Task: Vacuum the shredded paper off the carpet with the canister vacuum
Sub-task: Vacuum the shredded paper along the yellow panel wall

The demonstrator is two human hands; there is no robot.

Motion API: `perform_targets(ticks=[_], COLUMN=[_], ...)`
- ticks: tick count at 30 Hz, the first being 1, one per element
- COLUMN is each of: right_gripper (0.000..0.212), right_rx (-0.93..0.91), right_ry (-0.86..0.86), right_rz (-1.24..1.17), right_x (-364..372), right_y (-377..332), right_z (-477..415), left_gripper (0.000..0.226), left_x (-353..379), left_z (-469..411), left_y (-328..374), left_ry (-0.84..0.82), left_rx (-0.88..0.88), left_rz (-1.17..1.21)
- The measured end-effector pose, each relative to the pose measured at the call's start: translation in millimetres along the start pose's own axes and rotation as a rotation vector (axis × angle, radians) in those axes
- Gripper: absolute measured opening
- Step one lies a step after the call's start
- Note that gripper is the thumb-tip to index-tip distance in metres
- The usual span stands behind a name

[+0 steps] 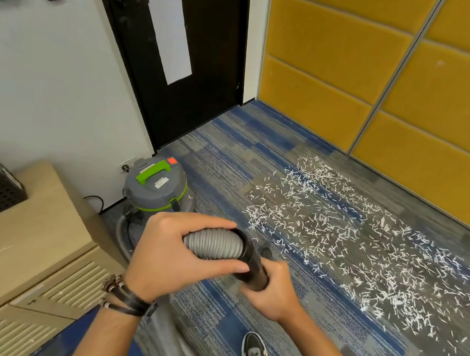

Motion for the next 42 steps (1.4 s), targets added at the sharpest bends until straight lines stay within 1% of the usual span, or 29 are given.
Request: perform_targets(ticks=[3,6,7,11,13,15,17,19,22,25,28,31,33,36,38,42], right_gripper=[0.023,0.038,0.039,0.025,0.02,0.022,0.028,0.034,0.042,0.045,0.039,0.032,0.027,0.02,0.019,0.026], right_rx=[-0.018,-0.014,-0.006,0.037,0.057,0.078,0.087,0.093,0.084,0.038,0.023,0.093,0.107,0.095,0.084,0.079], right_ry=[0.043,0.046,0.042,-0.004,0.004,0.028,0.057,0.089,0.114,0.131,0.133,0.075,0.046,0.043,0.038,0.053], right_rz=[0.031,0.045,0.055,0.084,0.062,0.027,0.01,0.016,0.016,-0.006,0.02,0.052,0.064,0.06,0.061,0.03], right_x=[-11.0,-14.0,-14.1,-11.1,-9.0,-5.1,-2.6,-6.1,-16.9,-23.7,-23.2,-15.5,-8.8,-3.8,-2.6,-2.0], right_y=[-12.1,-16.3,-13.9,1.7,6.0,8.0,9.0,7.4,-2.5,-19.0,-16.4,6.4,13.3,13.2,11.3,6.7], right_z=[-7.8,-15.6,-16.3,-12.0,-3.3,9.0,19.1,22.7,22.6,18.8,4.7,-7.3,-7.3,-3.4,-0.9,1.5], left_gripper=[0.052,0.052,0.052,0.053,0.053,0.053,0.051,0.05,0.05,0.049,0.049,0.049,0.05,0.05,0.051,0.049], left_x=[-4.0,-1.4,2.8,17.7,19.0,17.9,16.3,14.8,11.6,4.6,6.3,18.5,22.4,18.7,13.2,1.7], left_z=[-5.3,-9.2,-9.7,-6.0,-4.9,-4.3,-4.4,-5.2,-5.4,-8.0,-10.6,-7.2,-3.3,-2.1,-1.6,-1.3], left_y=[4.4,1.4,-1.0,-12.9,-13.9,-12.7,-11.4,-7.8,2.5,9.5,4.3,-9.9,-18.8,-23.0,-23.0,-17.1], left_ry=[0.047,0.019,-0.01,-0.072,-0.092,-0.121,-0.138,-0.113,-0.026,0.053,0.03,-0.043,-0.065,-0.084,-0.076,-0.008], left_rx=[0.029,0.01,-0.004,-0.078,-0.081,-0.064,-0.053,-0.032,0.019,0.065,0.052,-0.013,-0.058,-0.061,-0.058,-0.041], left_rz=[-0.04,-0.066,-0.072,-0.018,0.021,0.05,0.077,0.085,0.057,0.028,0.007,-0.013,0.009,0.028,0.041,0.006])
Point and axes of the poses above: each hand's wrist, its own z-axis away from the middle knuckle, its own x-axis out of the palm, y = z × x, the point moved 9 cm from there along -z, towards the middle knuckle, and after that the axes turned 10 degrees about x, right-handed, at the moved point
